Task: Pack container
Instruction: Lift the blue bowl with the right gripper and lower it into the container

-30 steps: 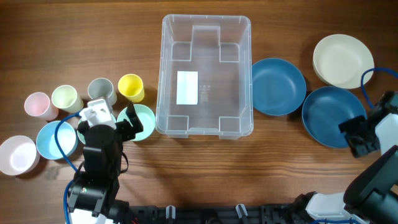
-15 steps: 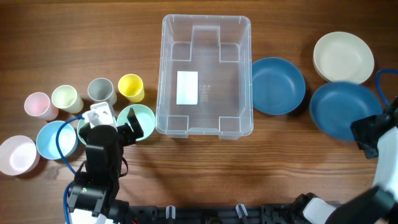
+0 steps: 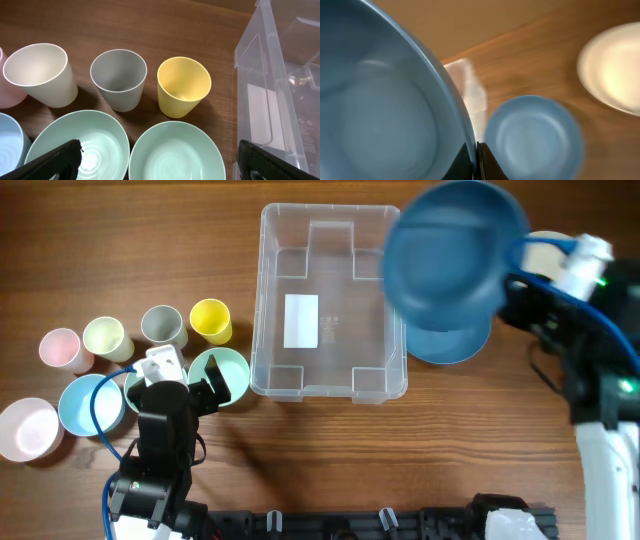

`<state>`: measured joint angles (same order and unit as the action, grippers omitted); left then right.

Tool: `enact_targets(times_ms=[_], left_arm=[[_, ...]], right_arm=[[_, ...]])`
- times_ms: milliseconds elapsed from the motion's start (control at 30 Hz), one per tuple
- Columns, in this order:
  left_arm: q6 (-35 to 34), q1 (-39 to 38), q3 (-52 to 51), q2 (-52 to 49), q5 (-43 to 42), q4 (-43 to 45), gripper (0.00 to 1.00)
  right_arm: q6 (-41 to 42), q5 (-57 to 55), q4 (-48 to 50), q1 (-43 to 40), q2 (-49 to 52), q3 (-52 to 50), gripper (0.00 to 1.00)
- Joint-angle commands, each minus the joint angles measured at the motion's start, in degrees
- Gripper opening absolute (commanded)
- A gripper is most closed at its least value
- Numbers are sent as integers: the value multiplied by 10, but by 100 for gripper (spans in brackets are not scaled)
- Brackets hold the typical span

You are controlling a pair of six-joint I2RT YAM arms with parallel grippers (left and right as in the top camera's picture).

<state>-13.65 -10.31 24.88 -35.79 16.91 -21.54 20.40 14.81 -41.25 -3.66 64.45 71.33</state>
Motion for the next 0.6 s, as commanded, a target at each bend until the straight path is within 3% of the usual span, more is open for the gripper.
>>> enact_targets(times_ms=[0,167,333,567], left_arm=[[-3,5,7,0,9,0,100],[-3,5,7,0,9,0,100],[-3,5,7,0,9,0,100],[-3,5,7,0,9,0,100]], right_arm=[[-24,-97,1,131,110,60,4],[-45,-179,2,217,320,162,4],[-70,-142,33,221,468,243,4],[-85,-85,120,223,511,251,5]])
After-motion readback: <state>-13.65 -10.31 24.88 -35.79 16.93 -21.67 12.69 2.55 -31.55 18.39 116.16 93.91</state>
